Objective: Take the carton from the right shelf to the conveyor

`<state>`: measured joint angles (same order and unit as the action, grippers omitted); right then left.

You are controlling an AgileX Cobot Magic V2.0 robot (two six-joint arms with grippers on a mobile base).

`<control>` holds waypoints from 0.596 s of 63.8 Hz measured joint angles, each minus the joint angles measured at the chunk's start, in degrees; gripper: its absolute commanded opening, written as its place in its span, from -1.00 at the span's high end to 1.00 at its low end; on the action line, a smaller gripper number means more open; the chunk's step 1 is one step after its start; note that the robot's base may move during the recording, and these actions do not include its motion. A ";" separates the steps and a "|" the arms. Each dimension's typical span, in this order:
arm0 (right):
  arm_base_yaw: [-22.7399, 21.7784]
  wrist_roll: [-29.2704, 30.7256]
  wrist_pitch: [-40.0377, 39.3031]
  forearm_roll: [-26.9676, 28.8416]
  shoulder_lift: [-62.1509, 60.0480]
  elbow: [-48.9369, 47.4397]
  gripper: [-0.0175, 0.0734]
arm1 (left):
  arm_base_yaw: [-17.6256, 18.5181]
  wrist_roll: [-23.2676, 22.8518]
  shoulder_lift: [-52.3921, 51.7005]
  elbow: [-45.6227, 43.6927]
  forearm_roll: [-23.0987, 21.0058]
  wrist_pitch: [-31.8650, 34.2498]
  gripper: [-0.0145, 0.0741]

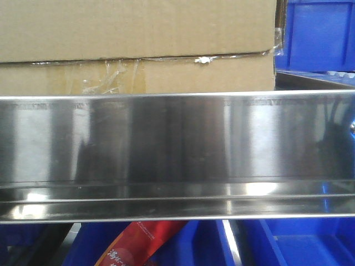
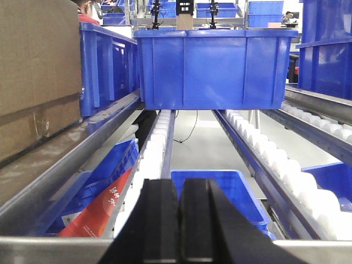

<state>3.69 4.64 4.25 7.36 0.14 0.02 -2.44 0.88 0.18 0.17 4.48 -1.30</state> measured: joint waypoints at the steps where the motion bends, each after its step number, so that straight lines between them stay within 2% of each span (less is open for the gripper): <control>1: 0.00 0.00 0.00 0.00 0.00 0.00 0.77 | 0.00 0.00 0.00 0.00 0.00 0.00 0.69; 38: 0.00 0.00 0.00 0.00 0.00 0.00 0.77 | 0.00 0.00 0.00 0.00 0.00 1.30 0.69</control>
<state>3.69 4.64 4.25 7.36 0.14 0.02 -2.44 0.88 0.18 0.17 4.48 0.00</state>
